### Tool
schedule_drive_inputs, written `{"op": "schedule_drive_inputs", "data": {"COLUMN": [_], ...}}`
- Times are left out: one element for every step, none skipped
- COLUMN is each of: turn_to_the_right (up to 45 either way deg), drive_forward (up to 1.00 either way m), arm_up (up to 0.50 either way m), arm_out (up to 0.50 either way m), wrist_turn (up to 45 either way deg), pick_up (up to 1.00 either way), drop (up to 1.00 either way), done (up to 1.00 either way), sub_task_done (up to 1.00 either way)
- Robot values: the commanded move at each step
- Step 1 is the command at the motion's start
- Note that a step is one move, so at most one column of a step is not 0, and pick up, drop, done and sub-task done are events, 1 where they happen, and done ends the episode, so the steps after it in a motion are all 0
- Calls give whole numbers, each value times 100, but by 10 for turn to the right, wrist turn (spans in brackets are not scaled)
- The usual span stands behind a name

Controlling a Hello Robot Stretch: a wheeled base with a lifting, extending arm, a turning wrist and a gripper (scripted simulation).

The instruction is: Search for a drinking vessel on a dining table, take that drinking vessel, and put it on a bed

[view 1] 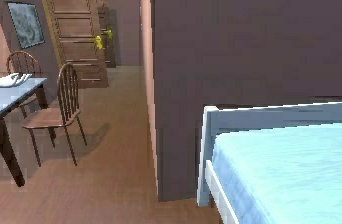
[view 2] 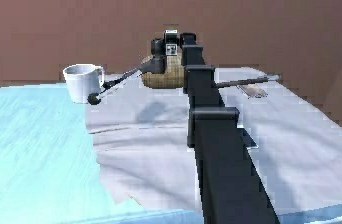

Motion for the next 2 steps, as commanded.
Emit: {"op": "schedule_drive_inputs", "data": {"turn_to_the_right": [0,0], "drive_forward": [0,0], "arm_up": [0,0], "arm_out": [0,0], "wrist_turn": [450,150], "pick_up": [0,0], "drop": [0,0], "done": [0,0], "sub_task_done": [0,0]}}
